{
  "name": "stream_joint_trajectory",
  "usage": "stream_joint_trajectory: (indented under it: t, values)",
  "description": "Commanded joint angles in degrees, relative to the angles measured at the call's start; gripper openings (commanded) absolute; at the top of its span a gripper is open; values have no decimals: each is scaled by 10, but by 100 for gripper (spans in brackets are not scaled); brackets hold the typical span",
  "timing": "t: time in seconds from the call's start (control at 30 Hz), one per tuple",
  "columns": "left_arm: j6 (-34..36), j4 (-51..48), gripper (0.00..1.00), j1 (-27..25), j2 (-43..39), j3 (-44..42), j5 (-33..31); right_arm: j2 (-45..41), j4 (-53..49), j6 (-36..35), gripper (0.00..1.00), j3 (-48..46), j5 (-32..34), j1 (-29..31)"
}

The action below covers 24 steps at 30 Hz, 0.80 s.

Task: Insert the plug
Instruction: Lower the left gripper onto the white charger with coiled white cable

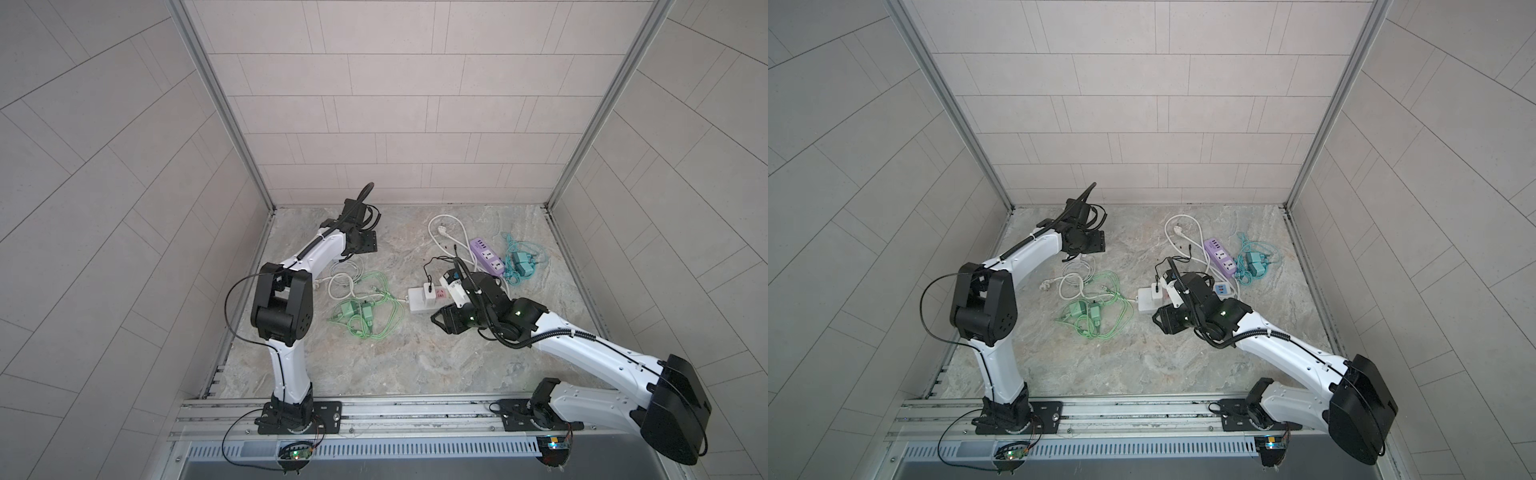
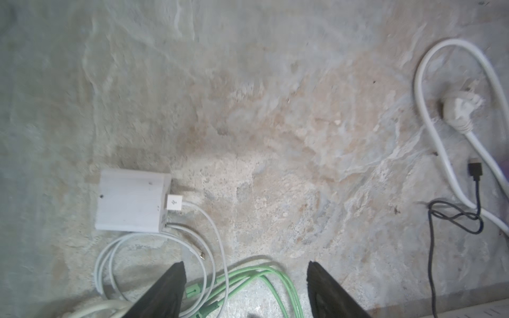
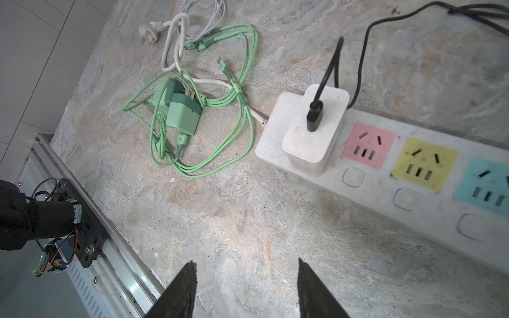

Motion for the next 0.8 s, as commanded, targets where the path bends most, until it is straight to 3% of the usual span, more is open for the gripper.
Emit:
stream_joint_trajectory:
  t: [0.0, 0.17, 0.27, 0.37, 0.57, 0.77]
  values:
    - [83, -115, 78, 5, 40, 61, -31, -17, -1, 2, 58, -8, 6, -1]
    - [175, -235, 82, 16, 103, 167, -77, -24, -1, 2, 58, -14, 5, -1]
    - [235, -256, 82, 19, 118, 187, -107, -27, 1, 5, 58, -19, 0, -1]
    - [284, -239, 82, 24, 114, 179, -152, -31, 3, 7, 58, -24, -2, -1]
    - [363, -153, 82, 51, 74, 96, -104, -30, 7, 11, 58, -30, -10, -1]
    - [402, -124, 81, 68, 101, 86, -128, -33, -17, 3, 58, -22, -17, -1]
